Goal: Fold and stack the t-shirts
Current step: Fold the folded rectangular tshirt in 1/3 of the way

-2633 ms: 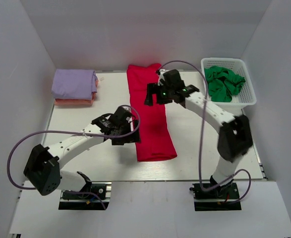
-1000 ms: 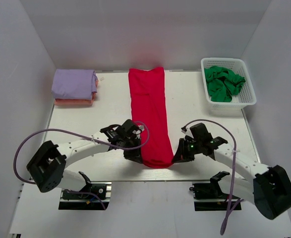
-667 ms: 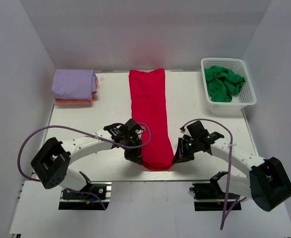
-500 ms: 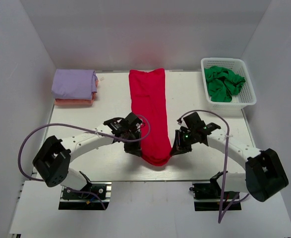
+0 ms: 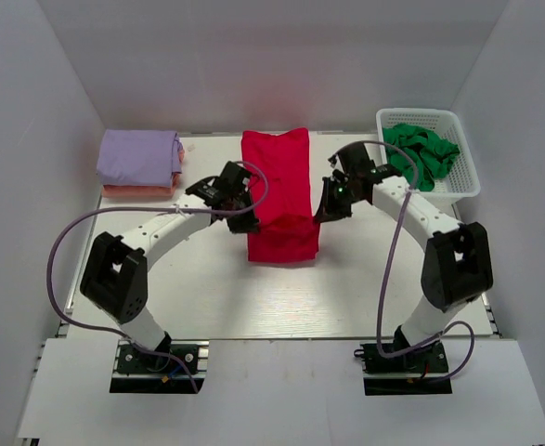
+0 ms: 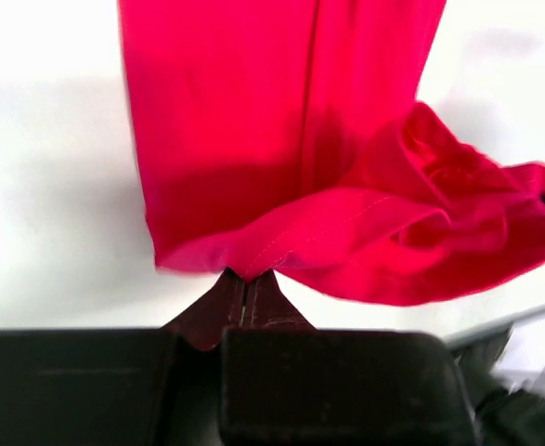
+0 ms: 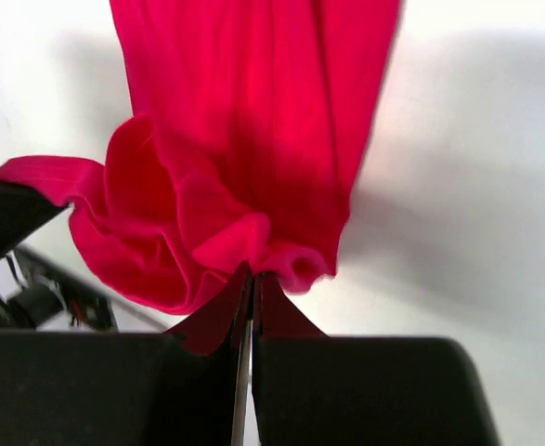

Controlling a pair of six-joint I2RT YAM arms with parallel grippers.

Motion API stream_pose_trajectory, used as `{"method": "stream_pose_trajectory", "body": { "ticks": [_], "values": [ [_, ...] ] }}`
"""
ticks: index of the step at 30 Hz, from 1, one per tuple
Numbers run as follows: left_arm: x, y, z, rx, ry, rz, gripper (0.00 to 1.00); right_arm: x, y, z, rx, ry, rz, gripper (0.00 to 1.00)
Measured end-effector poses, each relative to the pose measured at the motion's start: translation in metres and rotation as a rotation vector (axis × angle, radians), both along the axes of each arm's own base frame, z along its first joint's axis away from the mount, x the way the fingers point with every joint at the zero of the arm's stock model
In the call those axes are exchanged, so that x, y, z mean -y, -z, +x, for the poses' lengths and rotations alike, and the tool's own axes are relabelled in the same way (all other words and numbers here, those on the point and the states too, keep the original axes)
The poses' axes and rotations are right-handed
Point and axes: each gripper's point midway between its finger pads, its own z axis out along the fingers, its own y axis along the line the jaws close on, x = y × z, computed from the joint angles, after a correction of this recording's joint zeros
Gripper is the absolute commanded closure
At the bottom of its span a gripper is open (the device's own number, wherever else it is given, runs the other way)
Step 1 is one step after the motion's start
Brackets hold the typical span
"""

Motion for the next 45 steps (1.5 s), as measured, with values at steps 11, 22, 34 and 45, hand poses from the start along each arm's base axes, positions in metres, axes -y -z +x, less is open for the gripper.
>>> {"method": "stream_pose_trajectory", "body": {
  "ticks": [11,22,34,45],
  "values": [
    [-0.01,-0.013,0.096,0.124,-0.082,-0.028,1.0,-0.016,-0.016,0.089,0.091,-0.018,0.034,1.0],
    [-0.023,0.017,0.132,0.099,-0.09,-0.045,1.0,-0.025,0.008,0.137,0.091,-0.029,0.051,1.0],
    [-0.022,0.044,0.184,0.15,-0.099,-0.057,0.0,-0.021,0.044,0.2,0.094,0.055,0.082,0.4],
    [-0.06,-0.003,0.245,0.278,-0.148,-0.044,0.0,0.007,0.012,0.196,0.205,0.076,0.086,0.1]
  ]
}}
